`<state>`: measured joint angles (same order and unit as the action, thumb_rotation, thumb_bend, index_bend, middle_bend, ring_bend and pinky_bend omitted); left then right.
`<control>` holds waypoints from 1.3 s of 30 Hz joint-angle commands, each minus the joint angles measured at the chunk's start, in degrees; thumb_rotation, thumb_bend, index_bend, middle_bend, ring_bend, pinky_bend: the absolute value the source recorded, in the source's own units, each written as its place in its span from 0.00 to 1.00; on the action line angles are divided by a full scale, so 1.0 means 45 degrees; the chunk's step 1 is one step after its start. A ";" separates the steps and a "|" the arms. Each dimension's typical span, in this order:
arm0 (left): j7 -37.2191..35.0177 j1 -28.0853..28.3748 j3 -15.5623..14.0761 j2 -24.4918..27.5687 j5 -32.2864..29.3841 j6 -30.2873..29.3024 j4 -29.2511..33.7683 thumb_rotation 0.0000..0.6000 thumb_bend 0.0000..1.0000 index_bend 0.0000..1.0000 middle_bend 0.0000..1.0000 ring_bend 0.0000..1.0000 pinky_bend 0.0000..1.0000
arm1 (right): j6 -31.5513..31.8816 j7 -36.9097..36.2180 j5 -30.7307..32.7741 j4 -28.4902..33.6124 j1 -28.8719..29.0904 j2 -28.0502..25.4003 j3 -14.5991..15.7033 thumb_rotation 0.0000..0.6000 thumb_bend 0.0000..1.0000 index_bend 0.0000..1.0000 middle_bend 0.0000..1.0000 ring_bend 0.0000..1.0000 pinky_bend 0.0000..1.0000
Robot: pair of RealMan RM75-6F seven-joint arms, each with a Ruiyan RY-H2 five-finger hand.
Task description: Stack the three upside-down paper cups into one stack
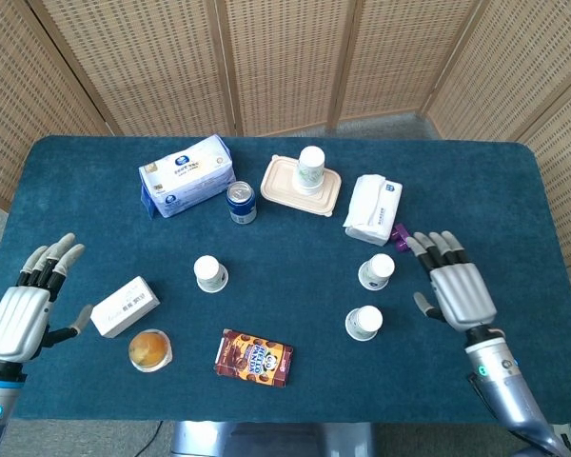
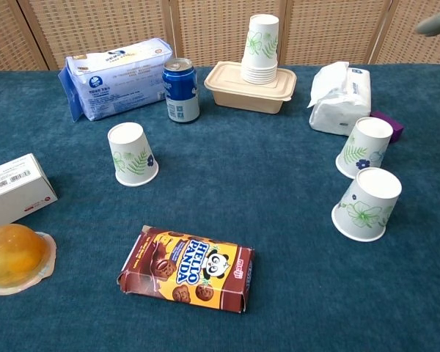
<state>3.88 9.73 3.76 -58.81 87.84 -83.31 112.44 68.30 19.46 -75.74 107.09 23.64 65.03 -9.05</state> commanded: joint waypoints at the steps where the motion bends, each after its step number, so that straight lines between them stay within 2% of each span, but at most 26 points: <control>1: -0.0024 -0.0027 -0.0010 0.0027 0.0017 -0.0038 0.0002 1.00 0.41 0.03 0.00 0.00 0.01 | -0.0721 -0.0233 0.0142 -0.0297 0.0602 0.0316 -0.0224 1.00 0.37 0.01 0.08 0.00 0.11; 8: -0.0220 -0.0160 -0.0035 0.0149 -0.0019 -0.0197 -0.0119 1.00 0.41 0.03 0.00 0.00 0.01 | -0.2449 -0.0239 0.0892 -0.0883 0.1888 0.0939 -0.0482 1.00 0.38 0.02 0.09 0.00 0.15; 20: -0.0554 -0.0295 -0.0052 0.0194 -0.0064 -0.0331 -0.0366 1.00 0.41 0.03 0.00 0.00 0.01 | -0.4469 -0.0343 0.2241 -0.2454 0.3381 0.1948 -0.0439 1.00 0.38 0.03 0.10 0.00 0.20; 30: -0.0674 -0.0430 -0.0088 0.0257 -0.0057 -0.0465 -0.0436 1.00 0.41 0.03 0.00 0.00 0.01 | -0.5133 -0.0522 0.2701 -0.3583 0.3851 0.2162 -0.0078 1.00 0.39 0.04 0.11 0.00 0.23; 34: -0.0650 -0.0455 -0.0093 0.0280 -0.0043 -0.0487 -0.0408 1.00 0.41 0.03 0.00 0.00 0.01 | -0.5242 -0.0668 0.2679 -0.3963 0.3916 0.2231 0.0085 1.00 0.39 0.06 0.14 0.00 0.26; 39: -0.0621 -0.0518 -0.0111 0.0314 -0.0016 -0.0557 -0.0378 1.00 0.41 0.03 0.00 0.00 0.01 | -0.5569 -0.1046 0.2444 -0.4644 0.4068 0.2358 0.0266 1.00 0.39 0.15 0.21 0.01 0.39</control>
<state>1.07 7.40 3.27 -57.41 87.77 -85.83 110.73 43.68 15.27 -64.35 86.88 41.69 75.41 -8.13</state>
